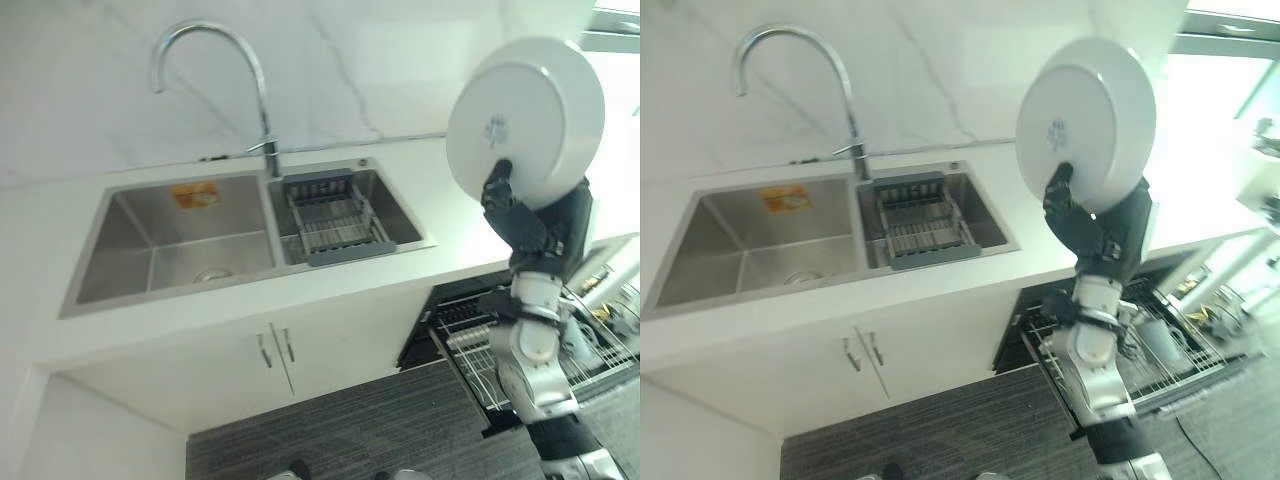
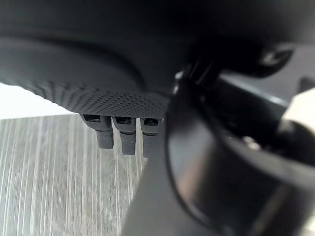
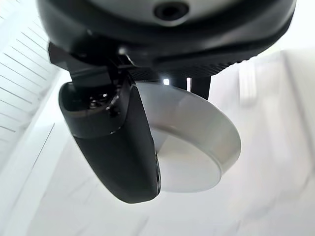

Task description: Place the dishes in the dishwasher.

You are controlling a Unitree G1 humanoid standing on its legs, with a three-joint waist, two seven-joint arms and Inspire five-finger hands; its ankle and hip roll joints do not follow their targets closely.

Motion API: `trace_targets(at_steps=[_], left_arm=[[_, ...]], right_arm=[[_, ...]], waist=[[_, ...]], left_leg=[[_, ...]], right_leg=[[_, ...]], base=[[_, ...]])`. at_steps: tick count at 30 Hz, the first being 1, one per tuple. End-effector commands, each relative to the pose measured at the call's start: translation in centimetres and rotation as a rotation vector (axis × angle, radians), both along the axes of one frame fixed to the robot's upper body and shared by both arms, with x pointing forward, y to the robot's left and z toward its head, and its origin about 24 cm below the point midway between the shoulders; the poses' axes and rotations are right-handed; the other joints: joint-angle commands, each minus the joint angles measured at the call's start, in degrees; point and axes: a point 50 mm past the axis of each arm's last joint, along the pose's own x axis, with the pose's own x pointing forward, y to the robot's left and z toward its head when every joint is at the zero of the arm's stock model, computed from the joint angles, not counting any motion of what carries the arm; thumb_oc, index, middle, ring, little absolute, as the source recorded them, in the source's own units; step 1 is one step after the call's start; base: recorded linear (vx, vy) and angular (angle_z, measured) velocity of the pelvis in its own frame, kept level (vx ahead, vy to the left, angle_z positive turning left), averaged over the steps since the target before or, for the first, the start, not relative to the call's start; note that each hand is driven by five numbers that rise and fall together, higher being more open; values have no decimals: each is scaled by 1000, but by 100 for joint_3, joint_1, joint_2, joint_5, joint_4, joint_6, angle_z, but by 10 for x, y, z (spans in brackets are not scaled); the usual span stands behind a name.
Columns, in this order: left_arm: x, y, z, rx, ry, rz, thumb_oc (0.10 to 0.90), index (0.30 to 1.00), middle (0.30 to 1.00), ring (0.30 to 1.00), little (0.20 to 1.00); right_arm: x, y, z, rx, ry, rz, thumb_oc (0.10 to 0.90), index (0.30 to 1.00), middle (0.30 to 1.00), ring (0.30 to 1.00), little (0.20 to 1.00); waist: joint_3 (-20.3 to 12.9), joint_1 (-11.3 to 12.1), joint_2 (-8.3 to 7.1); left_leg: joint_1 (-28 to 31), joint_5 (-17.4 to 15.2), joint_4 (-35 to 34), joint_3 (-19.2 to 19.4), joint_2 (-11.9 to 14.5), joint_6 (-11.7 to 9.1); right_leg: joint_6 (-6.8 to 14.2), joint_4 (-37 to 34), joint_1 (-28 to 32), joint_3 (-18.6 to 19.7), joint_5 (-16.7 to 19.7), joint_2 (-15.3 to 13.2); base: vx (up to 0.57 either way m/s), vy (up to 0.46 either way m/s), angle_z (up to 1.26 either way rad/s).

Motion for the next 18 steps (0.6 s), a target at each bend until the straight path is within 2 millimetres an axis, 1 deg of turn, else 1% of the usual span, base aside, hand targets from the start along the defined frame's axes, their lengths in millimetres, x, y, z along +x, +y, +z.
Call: trace_targets(at_steps=[1, 5, 6, 7, 9, 11, 12, 14, 15, 18], left_arm=[[23, 3, 1, 21, -69, -63, 800, 900, 900, 900, 900], [30, 1, 1, 6, -86, -77, 800, 900, 900, 900, 900], [31, 1, 1, 3, -86, -85, 800, 900, 900, 900, 900], [33, 1, 1, -3, -88, -91, 800, 900, 900, 900, 900], [35, 0, 2, -20, -84, -121, 800, 900, 900, 900, 900], [34, 0, 2, -27, -75, -145, 800, 900, 900, 900, 900], [37, 2, 2, -24, -75, -161, 800, 900, 900, 900, 900], [45, 4, 4, -9, -90, -187, 800, 900, 900, 900, 900], [49, 6, 5, -9, -99, -195, 800, 900, 900, 900, 900], [55, 8, 7, -15, -103, -234, 800, 900, 900, 900, 900]], right_arm=[[0, -13, 85, -58, -424, -14, 400, 300, 300, 300, 300], [-10, -28, 80, -114, -385, -83, 400, 300, 300, 300, 300], [-11, -29, 79, -121, -373, -95, 400, 300, 300, 300, 300], [-13, -37, 76, -136, -341, -118, 400, 300, 300, 300, 300], [-15, -51, 63, -221, -233, -185, 400, 300, 300, 300, 300], [-18, -66, 53, -262, -151, -255, 400, 300, 300, 300, 300], [-20, -74, 47, -280, -98, -267, 400, 300, 300, 300, 300], [-16, -79, 39, -335, -27, -275, 400, 300, 300, 300, 300], [-13, -83, 34, -386, 18, -284, 400, 300, 300, 300, 300], [-6, -90, 28, -447, 92, -284, 400, 300, 300, 300, 300]], waist=[[12, 190, -148], [-13, -16, -136], [-16, -30, -132], [-17, -116, -126], [-16, -253, -111], [19, -321, -105], [81, -335, -97], [184, -327, -97], [227, -303, -88], [291, -240, -38]], left_leg=[[267, -1381, 549, -384, -3, -96], [330, -1407, 549, -330, 26, -114], [337, -1409, 549, -321, 33, -119], [347, -1400, 549, -287, 70, -133], [357, -1383, 549, -195, 162, -181], [312, -1368, 549, -184, 224, -210], [258, -1340, 549, -238, 235, -221], [195, -1303, 549, -322, 233, -231], [146, -1283, 549, -380, 237, -265], [77, -1220, 549, -489, 257, -328]], right_leg=[[571, -164, 233, 275, -310, -107], [560, -164, 187, 482, -304, -17], [557, -164, 184, 499, -303, -8], [548, -164, 182, 507, -307, 2], [517, -164, 171, 485, -331, 14], [459, -164, 178, 418, -390, 40], [404, -164, 192, 362, -419, 71], [338, -164, 171, 337, -447, 111], [323, -164, 136, 334, -456, 117], [304, -164, 112, 302, -455, 104]], base=[[-85, -113, -70], [-31, -66, -45], [-16, -76, -66], [-20, -94, -49], [-28, -120, -31], [-66, -124, -31], [-136, -116, -21], [-173, -92, 17], [-126, -61, 21], [-70, -29, 24]])
